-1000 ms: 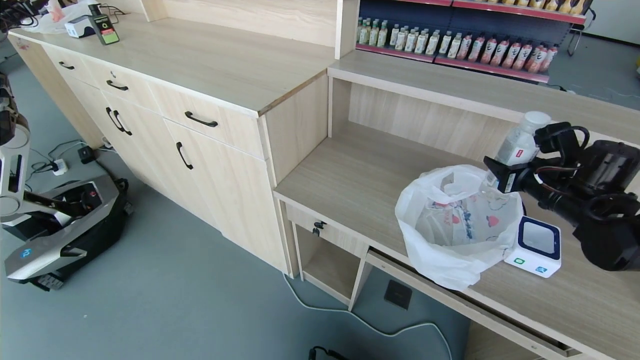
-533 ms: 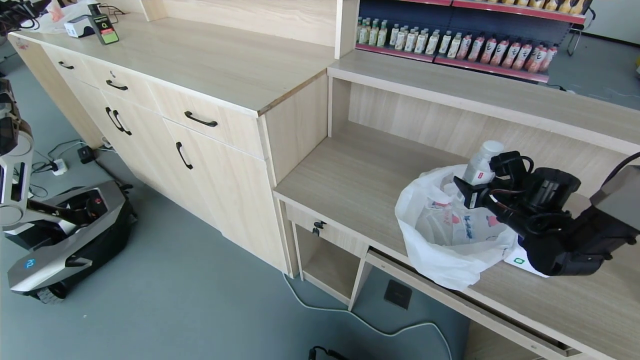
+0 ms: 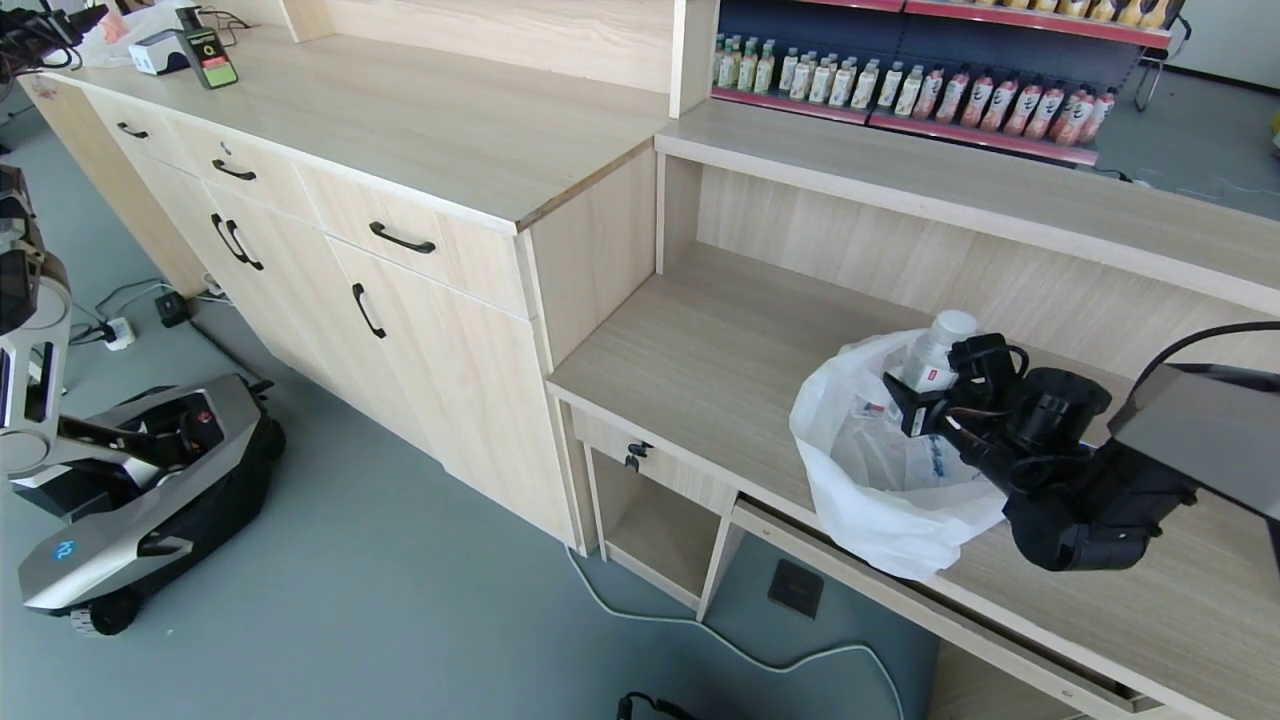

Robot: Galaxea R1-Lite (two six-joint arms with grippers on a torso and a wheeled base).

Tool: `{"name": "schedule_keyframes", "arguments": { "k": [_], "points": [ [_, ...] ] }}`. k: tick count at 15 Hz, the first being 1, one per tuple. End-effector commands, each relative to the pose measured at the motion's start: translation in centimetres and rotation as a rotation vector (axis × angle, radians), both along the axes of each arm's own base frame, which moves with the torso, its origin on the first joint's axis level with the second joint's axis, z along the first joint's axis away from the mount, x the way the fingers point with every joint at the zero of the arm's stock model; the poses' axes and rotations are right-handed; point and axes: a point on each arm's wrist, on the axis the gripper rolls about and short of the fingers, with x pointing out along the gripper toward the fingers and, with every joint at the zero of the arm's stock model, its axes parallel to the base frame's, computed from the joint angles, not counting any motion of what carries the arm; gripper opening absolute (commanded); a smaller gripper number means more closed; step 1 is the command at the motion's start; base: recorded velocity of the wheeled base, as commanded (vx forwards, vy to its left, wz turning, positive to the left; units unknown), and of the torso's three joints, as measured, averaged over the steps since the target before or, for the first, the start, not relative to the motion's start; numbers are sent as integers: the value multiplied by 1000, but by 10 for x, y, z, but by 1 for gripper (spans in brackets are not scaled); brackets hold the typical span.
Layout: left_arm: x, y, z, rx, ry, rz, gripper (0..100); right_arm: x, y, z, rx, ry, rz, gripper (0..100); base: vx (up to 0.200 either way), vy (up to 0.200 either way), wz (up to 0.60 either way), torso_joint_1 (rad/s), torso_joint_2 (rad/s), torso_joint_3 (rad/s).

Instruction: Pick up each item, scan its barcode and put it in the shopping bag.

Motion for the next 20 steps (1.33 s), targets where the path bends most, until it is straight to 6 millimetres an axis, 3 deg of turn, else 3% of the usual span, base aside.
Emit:
{"name": "schedule_keyframes", "arguments": {
  "k": [1,8,9,11,14,16,17,20],
  "points": [
    [0,0,0,0,-1,0,100,2,1,-15,0,34,2,0,0,0,0,0,0,0],
    [0,0,0,0,-1,0,100,3,-2,-22,-1,46,-4,0,0,0,0,0,0,0],
    [0,0,0,0,-1,0,100,3,-2,-20,-1,43,-4,100,0,0,0,0,0,0],
    [0,0,0,0,-1,0,100,0,-2,0,2,13,-4,100,0,0,0,0,0,0],
    [0,0,0,0,-1,0,100,-21,-10,68,-21,-72,-27,100,0,0,0,0,0,0],
    [0,0,0,0,-1,0,100,-61,-18,107,-39,-95,-54,100,0,0,0,0,0,0],
    [0,0,0,0,-1,0,100,-99,-25,123,-41,-54,-81,100,0,0,0,0,0,0],
    [0,0,0,0,-1,2,100,-184,-46,154,-36,50,-195,100,0,0,0,0,0,0]
  ]
}}
